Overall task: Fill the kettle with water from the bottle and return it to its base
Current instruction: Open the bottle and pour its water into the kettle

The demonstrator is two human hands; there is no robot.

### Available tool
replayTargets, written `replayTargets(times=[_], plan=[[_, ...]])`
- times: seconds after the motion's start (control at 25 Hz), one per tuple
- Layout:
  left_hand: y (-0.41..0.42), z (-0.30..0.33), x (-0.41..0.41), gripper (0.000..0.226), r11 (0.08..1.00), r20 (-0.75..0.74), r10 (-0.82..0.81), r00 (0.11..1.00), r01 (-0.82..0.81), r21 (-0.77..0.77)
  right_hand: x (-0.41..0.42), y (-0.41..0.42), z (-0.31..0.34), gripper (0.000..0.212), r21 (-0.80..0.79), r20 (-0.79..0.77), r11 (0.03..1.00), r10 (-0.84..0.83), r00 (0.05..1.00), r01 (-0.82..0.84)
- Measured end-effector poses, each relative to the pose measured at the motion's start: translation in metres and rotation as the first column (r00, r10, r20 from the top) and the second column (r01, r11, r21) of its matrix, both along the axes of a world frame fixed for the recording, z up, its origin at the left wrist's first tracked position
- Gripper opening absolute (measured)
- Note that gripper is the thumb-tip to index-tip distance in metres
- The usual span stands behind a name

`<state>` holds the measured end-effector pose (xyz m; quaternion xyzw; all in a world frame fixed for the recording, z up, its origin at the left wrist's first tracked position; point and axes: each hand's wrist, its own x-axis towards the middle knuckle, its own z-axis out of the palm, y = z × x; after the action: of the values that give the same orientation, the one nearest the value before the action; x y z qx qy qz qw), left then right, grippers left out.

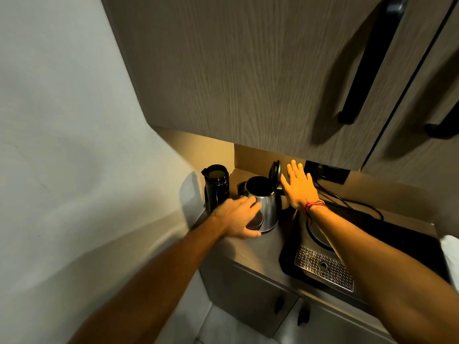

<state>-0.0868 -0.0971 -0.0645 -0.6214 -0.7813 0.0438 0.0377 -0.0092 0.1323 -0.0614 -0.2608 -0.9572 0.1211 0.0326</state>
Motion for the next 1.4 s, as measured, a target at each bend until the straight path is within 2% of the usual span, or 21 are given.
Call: replayTargets(times=[0.08, 0.16, 0.28, 0.36, 0.44, 0.52, 0.56, 0.6, 0.64, 0.68, 0.72, 0.76, 0.8, 0.88, 0.92, 0.96, 1.04, 1.12, 1.24, 1.4], plan=[[-0.002, -0.048, 0.02, 0.076, 0.984, 0.067, 0.153, 0.986, -0.145, -0.104, 0.0, -0.001, 0.001, 0.065, 0.001, 0.005, 1.0, -0.012, 1.0, 0.012], [-0.003, -0.076, 0.034, 0.078, 0.931, 0.108, 0.339, 0.935, -0.317, -0.179, 0.0, 0.0, 0.001, 0.066, -0.004, 0.006, 1.0, -0.017, 1.0, 0.017], [-0.003, -0.092, 0.041, 0.083, 0.877, 0.145, 0.457, 0.878, -0.418, -0.236, 0.0, 0.001, 0.001, 0.067, -0.018, -0.02, 1.0, -0.018, 1.0, 0.017], [-0.005, -0.08, 0.038, 0.08, 0.921, 0.1, 0.389, 0.916, -0.386, -0.054, 0.0, 0.003, 0.0, 0.068, -0.019, -0.031, 1.0, -0.021, 0.999, 0.02], [-0.007, -0.051, 0.025, 0.068, 0.944, -0.055, 0.231, 0.972, -0.209, 0.257, 0.0, 0.004, -0.002, 0.068, -0.022, -0.043, 1.0, -0.016, 0.999, 0.015], [-0.006, -0.015, 0.001, 0.062, 0.861, -0.162, 0.172, 0.972, -0.069, 0.504, 0.0, 0.003, -0.004, 0.067, -0.041, -0.058, 0.999, -0.011, 0.998, 0.008], [-0.007, 0.001, -0.013, 0.066, 0.789, -0.136, 0.223, 0.965, -0.097, 0.607, 0.0, 0.002, -0.005, 0.067, -0.05, -0.063, 0.999, -0.01, 0.998, 0.006], [-0.011, 0.013, -0.024, 0.072, 0.692, -0.034, 0.312, 0.949, -0.203, 0.693, 0.0, 0.001, -0.007, 0.066, -0.051, -0.062, 0.999, -0.006, 0.998, 0.003], [-0.015, 0.019, -0.034, 0.082, 0.569, 0.134, 0.404, 0.905, -0.364, 0.738, 0.0, 0.001, -0.007, 0.066, -0.046, -0.055, 0.999, -0.002, 0.998, -0.001], [-0.021, 0.02, -0.041, 0.092, 0.447, 0.334, 0.45, 0.828, -0.533, 0.719, 0.0, 0.001, -0.008, 0.066, -0.039, -0.046, 0.999, 0.002, 0.999, -0.004], [-0.025, 0.017, -0.046, 0.101, 0.367, 0.525, 0.432, 0.734, -0.674, 0.641, 0.0, 0.0, -0.007, 0.066, -0.033, -0.039, 0.999, 0.005, 0.999, -0.006], [-0.027, 0.012, -0.049, 0.107, 0.341, 0.686, 0.371, 0.627, -0.778, 0.527, 0.0, 0.0, -0.006, 0.066, -0.037, -0.04, 0.999, 0.002, 0.999, -0.004], [-0.029, 0.006, -0.051, 0.109, 0.357, 0.807, 0.295, 0.511, -0.843, 0.403, 0.001, 0.0, -0.005, 0.067, -0.049, -0.049, 0.999, -0.006, 0.999, 0.003], [-0.027, -0.002, -0.051, 0.098, 0.395, 0.916, 0.209, 0.342, -0.886, 0.241, 0.001, 0.0, -0.003, 0.067, -0.059, -0.063, 0.998, -0.014, 0.998, 0.011], [-0.026, -0.005, -0.05, 0.092, 0.381, 0.927, 0.209, 0.31, -0.9, 0.215, 0.002, 0.0, -0.002, 0.067, -0.051, -0.054, 0.999, -0.013, 0.998, 0.01], [-0.024, -0.008, -0.047, 0.088, 0.352, 0.927, 0.212, 0.31, -0.909, 0.224, 0.002, -0.001, -0.002, 0.068, -0.041, -0.045, 0.999, -0.01, 0.999, 0.008], [-0.019, -0.011, -0.043, 0.083, 0.3, 0.905, 0.203, 0.373, -0.904, 0.305, 0.002, -0.002, -0.001, 0.068, -0.028, -0.044, 0.999, -0.016, 0.999, 0.014], [-0.014, -0.009, -0.038, 0.081, 0.304, 0.87, 0.201, 0.451, -0.873, 0.382, 0.003, -0.001, 0.001, 0.069, -0.02, -0.056, 0.999, -0.026, 0.998, 0.025], [-0.008, 0.0, -0.038, 0.078, 0.428, 0.798, 0.274, 0.536, -0.811, 0.398, 0.004, -0.003, 0.001, 0.071, -0.015, -0.067, 0.999, -0.029, 0.997, 0.028], [-0.002, 0.014, -0.037, 0.077, 0.626, 0.606, 0.429, 0.669, -0.704, 0.335, 0.004, -0.002, -0.001, 0.072, -0.043, -0.091, 0.999, -0.038, 0.995, 0.034]])
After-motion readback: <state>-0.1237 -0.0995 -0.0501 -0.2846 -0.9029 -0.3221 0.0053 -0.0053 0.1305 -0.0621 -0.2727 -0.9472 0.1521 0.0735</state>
